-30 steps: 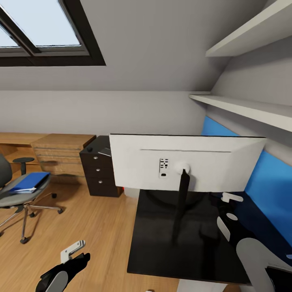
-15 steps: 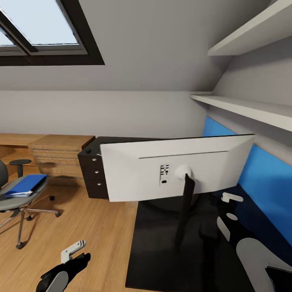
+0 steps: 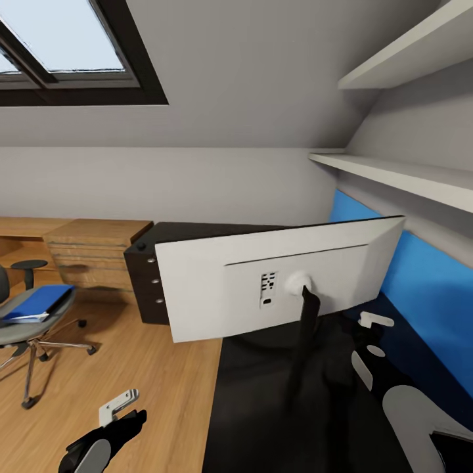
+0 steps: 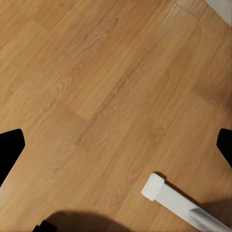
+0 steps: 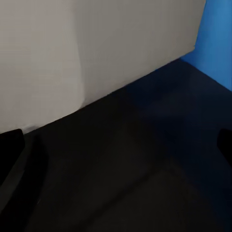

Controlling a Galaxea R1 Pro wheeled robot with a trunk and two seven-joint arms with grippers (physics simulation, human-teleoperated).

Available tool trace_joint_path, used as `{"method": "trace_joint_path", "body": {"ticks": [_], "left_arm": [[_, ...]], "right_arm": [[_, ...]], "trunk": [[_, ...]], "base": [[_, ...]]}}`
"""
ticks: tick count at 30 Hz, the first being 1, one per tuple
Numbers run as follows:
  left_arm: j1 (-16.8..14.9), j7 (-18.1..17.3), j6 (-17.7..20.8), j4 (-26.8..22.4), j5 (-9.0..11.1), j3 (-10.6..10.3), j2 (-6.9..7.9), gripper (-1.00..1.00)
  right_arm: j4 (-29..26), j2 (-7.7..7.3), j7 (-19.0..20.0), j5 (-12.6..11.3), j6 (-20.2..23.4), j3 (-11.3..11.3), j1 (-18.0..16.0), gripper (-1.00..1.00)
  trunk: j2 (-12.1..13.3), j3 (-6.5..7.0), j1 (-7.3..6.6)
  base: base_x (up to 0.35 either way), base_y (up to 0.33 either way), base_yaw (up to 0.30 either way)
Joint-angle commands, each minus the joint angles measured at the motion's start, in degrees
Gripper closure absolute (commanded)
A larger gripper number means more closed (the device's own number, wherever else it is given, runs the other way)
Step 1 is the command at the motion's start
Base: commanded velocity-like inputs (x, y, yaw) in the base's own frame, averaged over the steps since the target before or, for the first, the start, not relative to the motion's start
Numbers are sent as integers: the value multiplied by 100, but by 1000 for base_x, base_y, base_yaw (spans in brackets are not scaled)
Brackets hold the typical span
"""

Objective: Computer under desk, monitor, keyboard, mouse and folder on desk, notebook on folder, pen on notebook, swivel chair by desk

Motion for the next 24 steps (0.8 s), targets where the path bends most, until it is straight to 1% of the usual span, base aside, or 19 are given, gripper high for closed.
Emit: {"method": "trace_joint_path", "body": {"ticks": [1, 6, 18, 24], "left_arm": [[-6, 49, 4, -7, 42, -13, 6, -100], [-9, 49, 6, -7, 48, -13, 0, -100], [-7, 49, 8, 1, 45, -4, 5, -100], [-9, 48, 17, 40, 60, 45, 45, -100]], "right_arm": [[6, 0, 3, -32, -25, 1, -6, -100], [4, 0, 6, -32, -25, -1, -6, -100], [8, -4, 2, -32, -25, -5, -6, -100], [1, -8, 4, -33, -25, -4, -6, -100]], "trunk": [[-4, -6, 2], [-4, -6, 2], [-4, -6, 2], [-4, -6, 2]], "base": [[233, 0, 0], [96, 0, 0], [1, 0, 0], [0, 0, 0]]}}
